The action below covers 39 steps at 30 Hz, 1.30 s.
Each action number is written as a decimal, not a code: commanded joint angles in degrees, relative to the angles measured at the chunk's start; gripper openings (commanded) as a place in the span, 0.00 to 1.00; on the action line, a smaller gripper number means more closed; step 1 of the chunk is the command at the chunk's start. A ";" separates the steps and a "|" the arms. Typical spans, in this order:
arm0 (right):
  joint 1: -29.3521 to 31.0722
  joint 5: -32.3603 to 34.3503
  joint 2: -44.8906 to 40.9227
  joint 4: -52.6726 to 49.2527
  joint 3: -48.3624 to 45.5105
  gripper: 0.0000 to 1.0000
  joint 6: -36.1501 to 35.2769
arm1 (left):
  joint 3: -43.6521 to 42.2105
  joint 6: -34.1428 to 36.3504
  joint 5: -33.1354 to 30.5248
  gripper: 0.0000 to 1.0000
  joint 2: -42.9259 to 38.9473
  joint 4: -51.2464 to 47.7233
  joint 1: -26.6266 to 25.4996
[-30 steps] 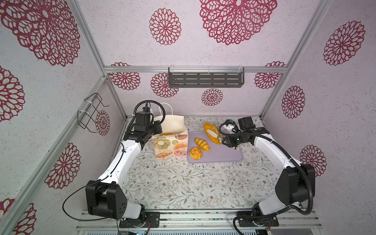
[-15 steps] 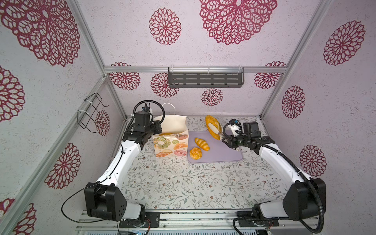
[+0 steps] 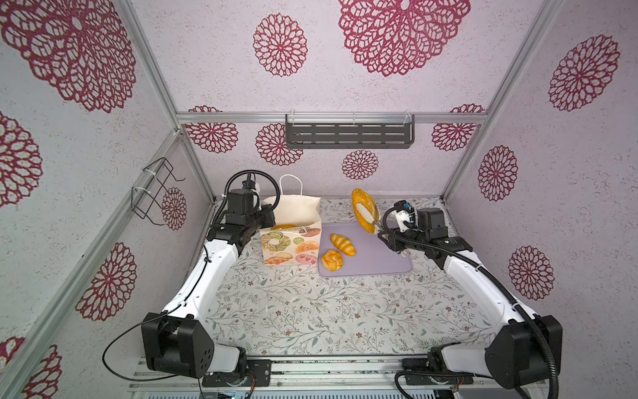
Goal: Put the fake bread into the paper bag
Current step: 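Lift the oval bread in the tongs up off the tray, then carry the oval bread in the tongs over the bag's opening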
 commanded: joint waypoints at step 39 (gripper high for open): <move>11.61 -2.09 -1.70 22.04 8.90 0.34 7.57 | 0.69 1.80 1.36 0.00 0.85 0.08 0.27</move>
